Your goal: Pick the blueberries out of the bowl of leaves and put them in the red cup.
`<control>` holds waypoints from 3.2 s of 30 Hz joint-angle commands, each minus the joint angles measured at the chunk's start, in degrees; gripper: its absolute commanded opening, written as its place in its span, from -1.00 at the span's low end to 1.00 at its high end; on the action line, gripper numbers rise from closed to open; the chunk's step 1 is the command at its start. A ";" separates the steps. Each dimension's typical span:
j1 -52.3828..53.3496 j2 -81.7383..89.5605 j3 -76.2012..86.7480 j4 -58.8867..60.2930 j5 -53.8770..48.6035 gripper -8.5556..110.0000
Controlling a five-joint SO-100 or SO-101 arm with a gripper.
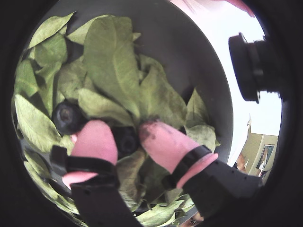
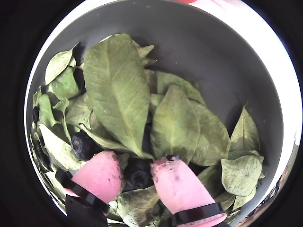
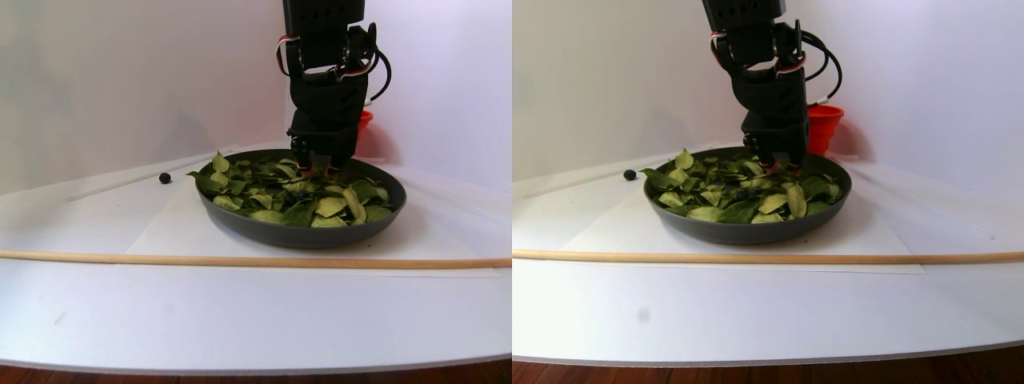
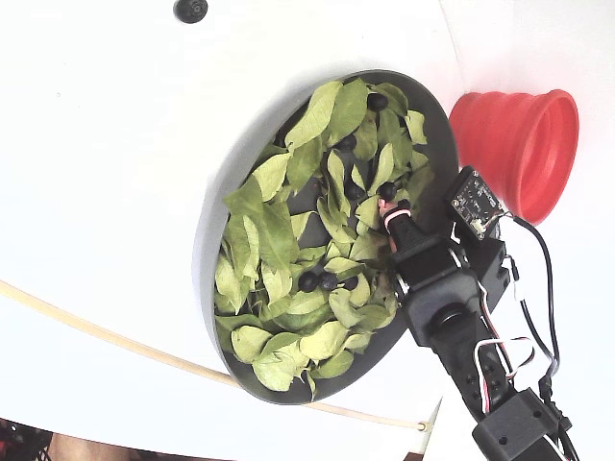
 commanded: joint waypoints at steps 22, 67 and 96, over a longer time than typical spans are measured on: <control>-0.44 5.27 3.43 -0.26 0.53 -0.71; 1.23 20.04 -0.44 6.15 -3.43 -0.72; 2.72 27.86 -1.23 10.63 -5.45 -0.72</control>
